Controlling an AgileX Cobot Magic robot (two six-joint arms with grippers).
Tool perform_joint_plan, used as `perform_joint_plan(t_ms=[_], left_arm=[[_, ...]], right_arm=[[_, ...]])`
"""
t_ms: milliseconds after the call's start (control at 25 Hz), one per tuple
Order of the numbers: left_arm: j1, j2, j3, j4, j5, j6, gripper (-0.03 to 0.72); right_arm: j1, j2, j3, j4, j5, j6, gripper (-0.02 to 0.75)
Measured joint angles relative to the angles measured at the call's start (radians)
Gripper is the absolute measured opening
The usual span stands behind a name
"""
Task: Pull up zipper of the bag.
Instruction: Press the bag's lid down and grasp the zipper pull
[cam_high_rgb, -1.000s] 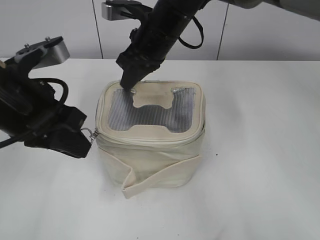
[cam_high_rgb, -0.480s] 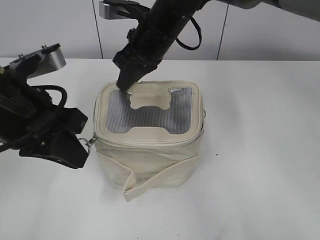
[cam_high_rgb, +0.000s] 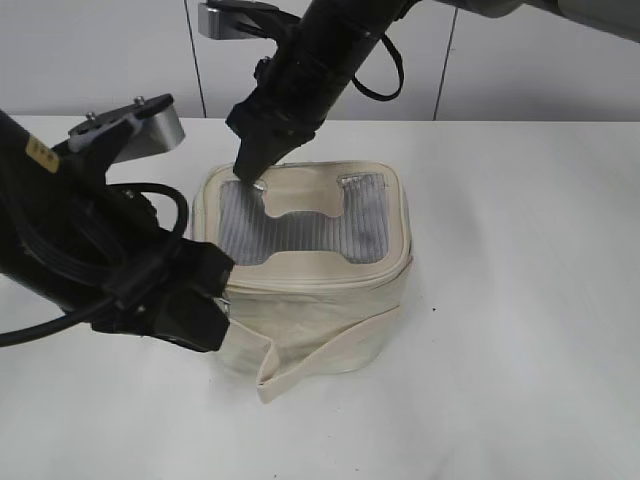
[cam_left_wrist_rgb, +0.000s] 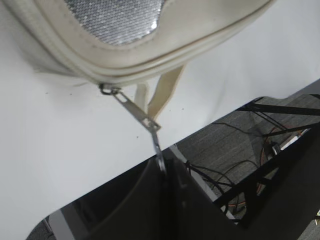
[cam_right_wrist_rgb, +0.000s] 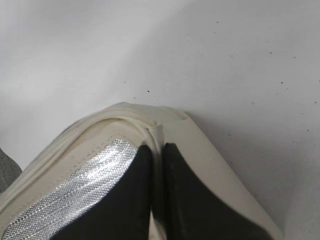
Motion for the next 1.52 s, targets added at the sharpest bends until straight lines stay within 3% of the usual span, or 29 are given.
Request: perform_joint_plan(t_ms=[480, 720, 1120, 1520], left_arm=[[-0.072, 0.049, 0.005, -0.074, -0.132, -0.002, -0.003], [-0.109, 0.101, 0.003, -0.121, -0.196, 0.055, -0.003], [-0.191, 0.177, -0.070, -0.114, -0.245, 0.112, -0.003], [-0.201, 0.197, -0.107, -0.098, -0.224, 0.139, -0.002]], right_arm=[[-0.002, 0.000, 0.000, -0.002, -0.001, 0.000, 0.039], [-0.002, 0.000, 0.000, -0.004, -0.005, 0.001, 0.039], [-0.003, 0.000, 0.000, -0.003, 0.014, 0.000, 0.039], [-0.003, 0.000, 0.000, -0.003, 0.015, 0.000, 0.039]])
